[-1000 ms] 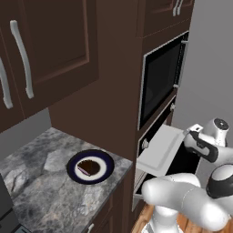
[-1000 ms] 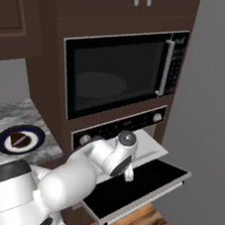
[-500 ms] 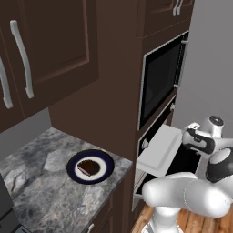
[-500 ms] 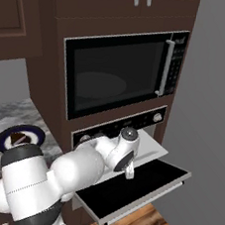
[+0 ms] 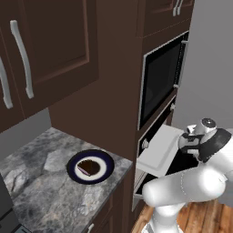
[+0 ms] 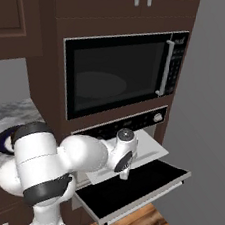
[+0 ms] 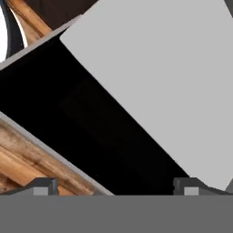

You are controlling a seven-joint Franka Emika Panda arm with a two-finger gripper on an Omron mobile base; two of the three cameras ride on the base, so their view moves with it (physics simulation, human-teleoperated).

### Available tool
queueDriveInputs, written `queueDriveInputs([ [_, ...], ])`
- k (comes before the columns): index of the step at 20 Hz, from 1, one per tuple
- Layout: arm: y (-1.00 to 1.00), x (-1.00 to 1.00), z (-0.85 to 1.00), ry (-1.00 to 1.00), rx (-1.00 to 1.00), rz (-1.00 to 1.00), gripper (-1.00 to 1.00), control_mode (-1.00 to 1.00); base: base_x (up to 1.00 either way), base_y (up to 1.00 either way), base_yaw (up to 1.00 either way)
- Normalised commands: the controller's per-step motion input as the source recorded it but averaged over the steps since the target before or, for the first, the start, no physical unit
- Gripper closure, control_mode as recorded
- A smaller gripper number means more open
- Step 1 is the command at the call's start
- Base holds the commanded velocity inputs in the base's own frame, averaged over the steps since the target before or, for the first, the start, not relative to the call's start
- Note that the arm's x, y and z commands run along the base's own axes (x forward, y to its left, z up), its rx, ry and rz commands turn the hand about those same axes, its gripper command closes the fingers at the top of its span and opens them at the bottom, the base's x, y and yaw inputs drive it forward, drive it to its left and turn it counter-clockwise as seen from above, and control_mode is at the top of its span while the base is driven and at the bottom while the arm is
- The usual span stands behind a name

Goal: Take the baked cake out of the oven and place it on the plate for cooling. Then close the oven door.

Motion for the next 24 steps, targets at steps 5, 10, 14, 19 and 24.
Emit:
queueDriveInputs([
  [5,-0.03,0.19,0.0,0.21,0.13,-0.29,-1.0,-1.0,0.0,0.0,0.0],
  [10,-0.14,0.13,0.0,0.18,0.21,-0.24,-1.0,-1.0,0.0,0.0,0.0],
  [14,-0.25,0.11,0.0,0.18,0.24,-0.25,-1.0,-1.0,0.0,0.0,0.0],
  [19,-0.22,0.04,0.0,0.07,0.14,-0.27,-1.0,-1.0,0.0,0.0,0.0],
  [24,0.0,0.0,-0.11,-0.08,0.03,-0.29,-1.0,-1.0,0.0,0.0,0.0],
])
